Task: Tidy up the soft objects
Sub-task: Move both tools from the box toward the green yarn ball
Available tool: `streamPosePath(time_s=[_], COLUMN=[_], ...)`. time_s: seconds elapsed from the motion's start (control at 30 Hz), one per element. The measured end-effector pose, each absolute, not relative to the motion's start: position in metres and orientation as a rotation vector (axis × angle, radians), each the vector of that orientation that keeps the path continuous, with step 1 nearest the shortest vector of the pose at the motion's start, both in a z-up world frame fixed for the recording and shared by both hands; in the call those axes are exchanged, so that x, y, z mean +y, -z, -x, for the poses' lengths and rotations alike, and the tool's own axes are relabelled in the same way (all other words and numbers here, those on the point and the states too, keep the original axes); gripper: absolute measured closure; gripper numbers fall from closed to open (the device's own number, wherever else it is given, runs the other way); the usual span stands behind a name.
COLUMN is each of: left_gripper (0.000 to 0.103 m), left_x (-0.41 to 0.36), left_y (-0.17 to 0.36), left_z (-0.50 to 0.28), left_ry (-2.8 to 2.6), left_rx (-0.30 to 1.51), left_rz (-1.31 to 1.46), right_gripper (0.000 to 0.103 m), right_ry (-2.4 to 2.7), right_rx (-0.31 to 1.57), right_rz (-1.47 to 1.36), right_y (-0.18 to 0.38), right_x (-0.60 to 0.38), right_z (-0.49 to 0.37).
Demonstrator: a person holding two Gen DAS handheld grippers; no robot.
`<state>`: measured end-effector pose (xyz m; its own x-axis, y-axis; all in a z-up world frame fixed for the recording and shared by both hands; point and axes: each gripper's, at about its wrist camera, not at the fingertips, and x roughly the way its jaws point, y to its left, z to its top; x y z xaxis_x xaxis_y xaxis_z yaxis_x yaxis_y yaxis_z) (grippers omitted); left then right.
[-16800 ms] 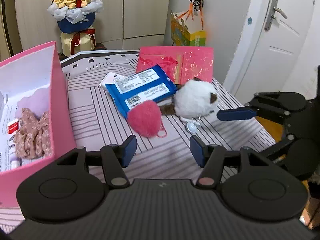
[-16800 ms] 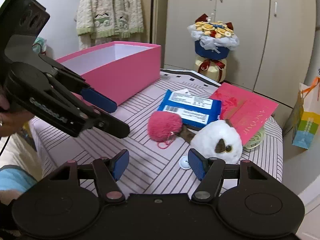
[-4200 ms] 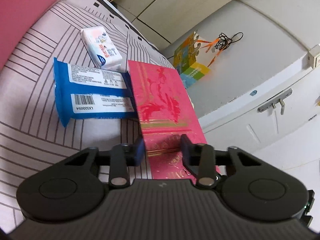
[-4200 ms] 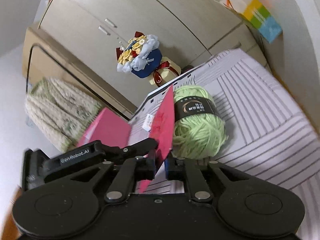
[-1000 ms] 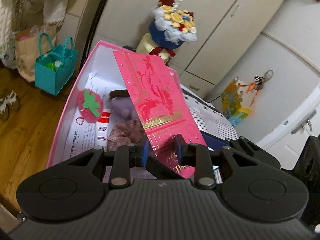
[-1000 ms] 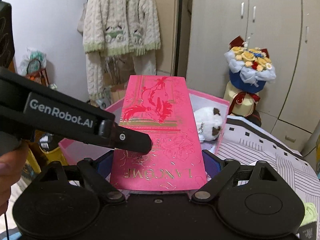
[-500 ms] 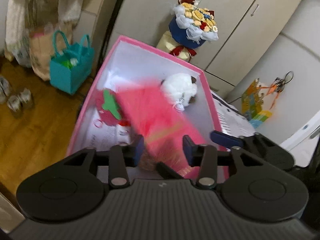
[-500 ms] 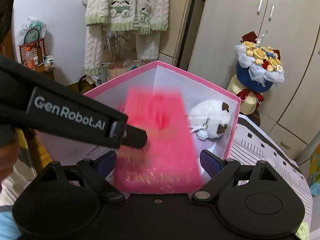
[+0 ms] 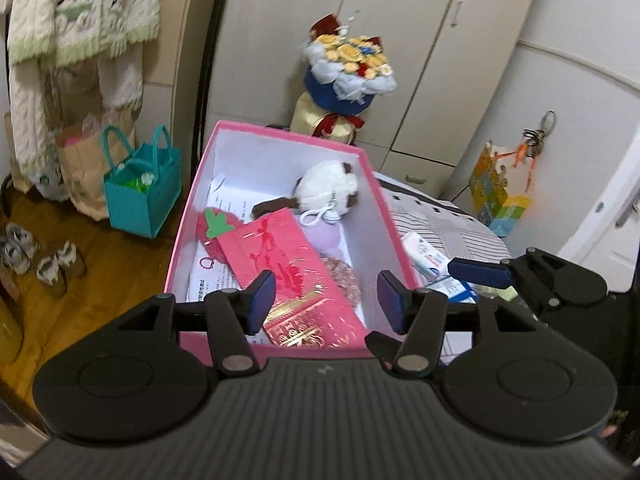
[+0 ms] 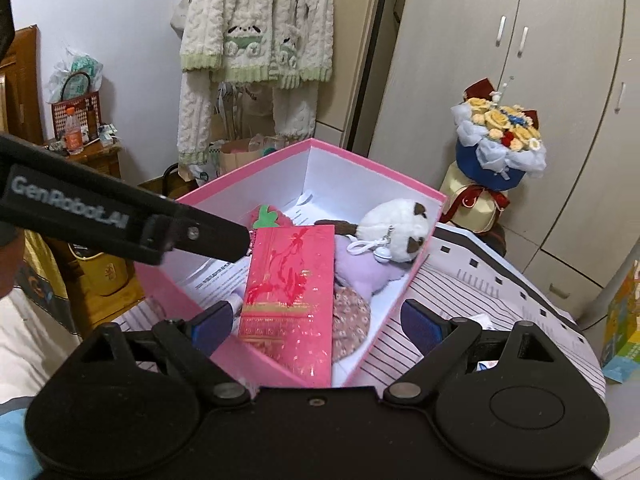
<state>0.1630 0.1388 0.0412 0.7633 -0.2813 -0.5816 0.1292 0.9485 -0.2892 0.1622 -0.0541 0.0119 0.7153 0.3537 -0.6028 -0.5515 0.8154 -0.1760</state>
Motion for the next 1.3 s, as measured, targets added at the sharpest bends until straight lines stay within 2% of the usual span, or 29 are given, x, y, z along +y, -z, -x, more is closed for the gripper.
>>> streamPosePath(time_s=[0.37, 0.7, 0.77, 0.9, 1.13, 1.3], left_gripper=[0.035, 0.026, 0.014, 0.014, 0.004, 0.003], left_x=[0.100, 0.037, 0.023, -0.003, -0.048, -0.074], left_y=[-0.071, -0.086, -0.086, -0.082, -0.062, -0.047], left_z=[-0.111, -0.099, -0.100, -0.106, -0.131, -0.150], left_ry=[0.340, 0.479, 0.512, 0.551, 0.585, 0.536], left_rx=[0.620, 0.619, 0.616, 0.616, 0.666, 0.729], left_rz=[0.135, 0.039, 0.023, -0.010, -0.044, -0.044], right_gripper=[0.008, 0.005, 0.005, 0.004, 0.004, 0.003], right_ry=[-0.577, -0.552, -0.534, -0.479, -0.406, -0.380], right_rx=[0.548, 0.520, 0.519, 0.533, 0.568, 0.514], right_rz=[0.306, 0.206, 0.188, 0.155, 0.110, 0.136], right_y=[-0.038, -0.048, -0.046, -0.035, -0.009, 0.012], right_x=[-0.114, -0.193, -0.209, -0.240, -0.282, -0.297], right_z=[-0.106, -0.078, -0.076, -0.078, -0.092, -0.099])
